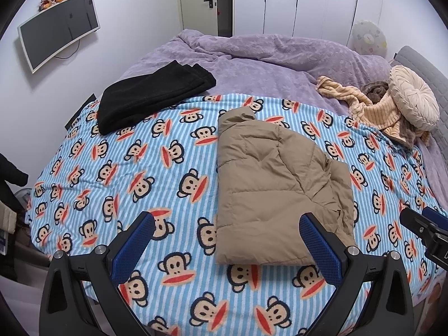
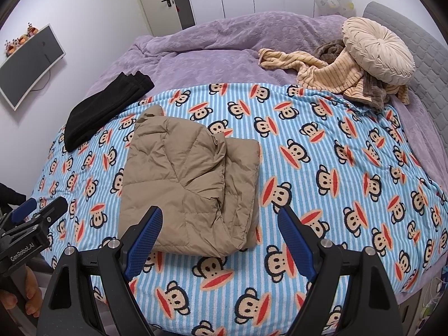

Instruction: Fold large clothes

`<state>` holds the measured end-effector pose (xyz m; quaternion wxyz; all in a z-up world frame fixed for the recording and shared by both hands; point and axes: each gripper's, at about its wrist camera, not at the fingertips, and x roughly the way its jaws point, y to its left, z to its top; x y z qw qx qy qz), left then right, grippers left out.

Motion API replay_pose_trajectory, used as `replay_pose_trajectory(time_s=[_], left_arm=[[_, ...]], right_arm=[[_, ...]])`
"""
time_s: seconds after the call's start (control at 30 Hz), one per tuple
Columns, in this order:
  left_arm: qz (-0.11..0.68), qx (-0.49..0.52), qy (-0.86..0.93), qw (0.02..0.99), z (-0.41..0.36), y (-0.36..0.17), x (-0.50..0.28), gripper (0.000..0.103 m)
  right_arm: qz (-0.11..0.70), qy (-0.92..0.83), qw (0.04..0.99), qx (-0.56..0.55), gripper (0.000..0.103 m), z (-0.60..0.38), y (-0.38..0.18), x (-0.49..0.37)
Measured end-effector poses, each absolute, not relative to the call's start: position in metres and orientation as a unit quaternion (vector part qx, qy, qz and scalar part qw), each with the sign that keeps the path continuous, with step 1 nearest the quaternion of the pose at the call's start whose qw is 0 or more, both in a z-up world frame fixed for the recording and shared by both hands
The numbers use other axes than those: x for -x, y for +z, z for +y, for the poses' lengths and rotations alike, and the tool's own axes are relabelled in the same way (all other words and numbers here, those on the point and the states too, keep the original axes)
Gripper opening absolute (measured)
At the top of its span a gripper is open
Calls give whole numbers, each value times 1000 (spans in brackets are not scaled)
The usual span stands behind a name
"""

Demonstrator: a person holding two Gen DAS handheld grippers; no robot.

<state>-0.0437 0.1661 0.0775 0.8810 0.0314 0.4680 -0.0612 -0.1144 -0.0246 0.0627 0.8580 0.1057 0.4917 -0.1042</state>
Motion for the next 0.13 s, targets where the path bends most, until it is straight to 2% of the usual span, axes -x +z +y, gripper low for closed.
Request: replay_pose_trajectory(time_s=[0.13], left_arm=[[464,-32,-63,883,163,79,47,103]], right_arm=[[491,-105,858,-107,86,-24,62,114]])
